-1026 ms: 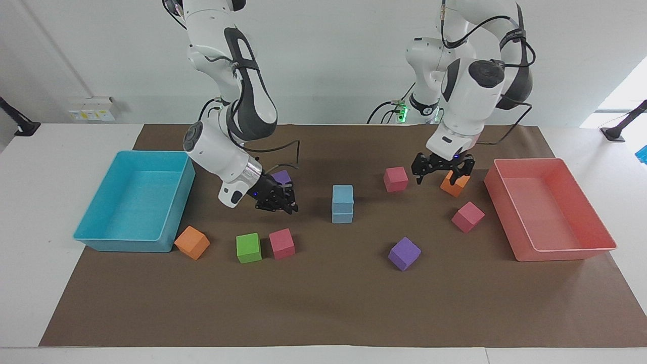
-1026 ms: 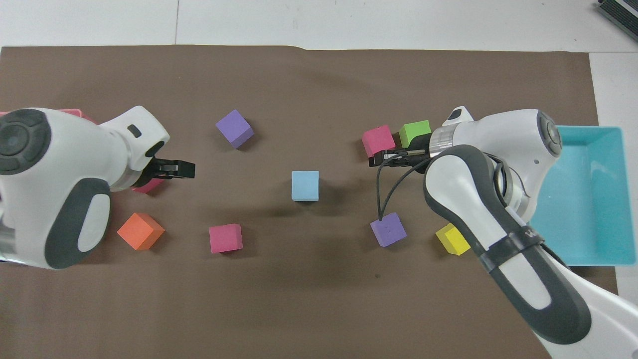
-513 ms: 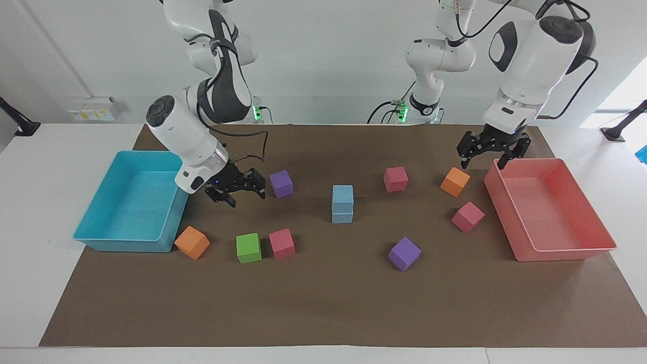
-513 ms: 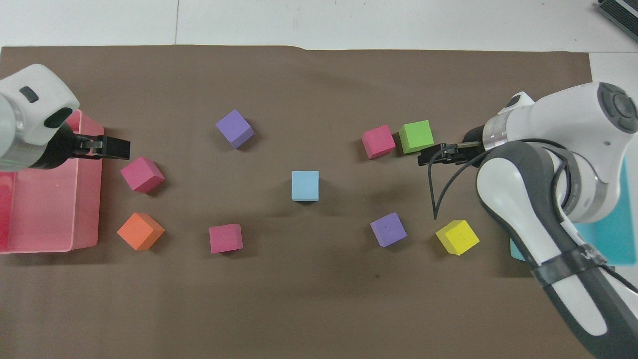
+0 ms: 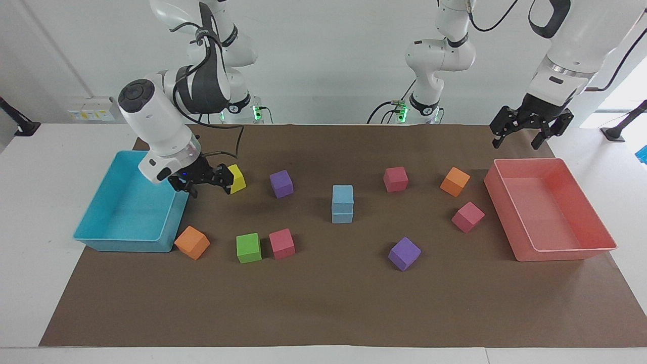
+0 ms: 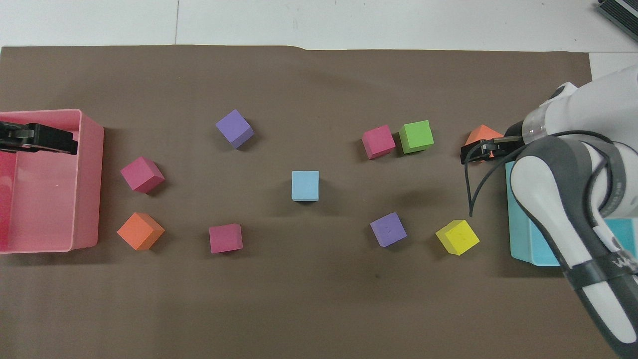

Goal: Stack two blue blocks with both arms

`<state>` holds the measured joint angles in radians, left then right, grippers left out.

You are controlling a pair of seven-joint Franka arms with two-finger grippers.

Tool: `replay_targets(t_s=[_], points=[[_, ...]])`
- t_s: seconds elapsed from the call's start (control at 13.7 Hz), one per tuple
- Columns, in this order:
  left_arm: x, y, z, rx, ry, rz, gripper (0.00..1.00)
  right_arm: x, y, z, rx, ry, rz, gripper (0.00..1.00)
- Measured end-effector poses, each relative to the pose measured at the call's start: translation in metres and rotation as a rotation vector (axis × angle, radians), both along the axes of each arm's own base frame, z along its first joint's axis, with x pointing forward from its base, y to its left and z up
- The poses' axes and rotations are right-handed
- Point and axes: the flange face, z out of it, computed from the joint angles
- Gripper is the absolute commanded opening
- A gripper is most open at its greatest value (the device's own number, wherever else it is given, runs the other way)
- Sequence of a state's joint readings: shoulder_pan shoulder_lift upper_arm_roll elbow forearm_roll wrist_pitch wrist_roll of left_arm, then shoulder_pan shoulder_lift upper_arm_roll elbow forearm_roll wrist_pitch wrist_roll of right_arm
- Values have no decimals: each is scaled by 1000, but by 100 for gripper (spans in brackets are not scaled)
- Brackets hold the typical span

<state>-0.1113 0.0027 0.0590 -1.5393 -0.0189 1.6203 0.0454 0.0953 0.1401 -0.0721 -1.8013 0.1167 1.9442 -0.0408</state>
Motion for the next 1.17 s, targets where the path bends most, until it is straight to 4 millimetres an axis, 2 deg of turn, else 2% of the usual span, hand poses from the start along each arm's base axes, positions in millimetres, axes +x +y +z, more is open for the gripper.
replay_targets(t_s=[0.22, 0.37, 0.88, 1.17], points=[[-6, 0, -3, 2, 46, -11, 100, -6, -31, 26, -31, -40, -35, 100], [-7, -2, -3, 2, 53, -14, 100, -14, -44, 47, -53, -54, -43, 100], [-9, -2, -5, 3, 73, -16, 100, -51, -52, 136, -58, 12, -76, 100], [-10, -2, -6, 4, 77, -16, 100, -61, -57, 170, -100, 18, -76, 100]])
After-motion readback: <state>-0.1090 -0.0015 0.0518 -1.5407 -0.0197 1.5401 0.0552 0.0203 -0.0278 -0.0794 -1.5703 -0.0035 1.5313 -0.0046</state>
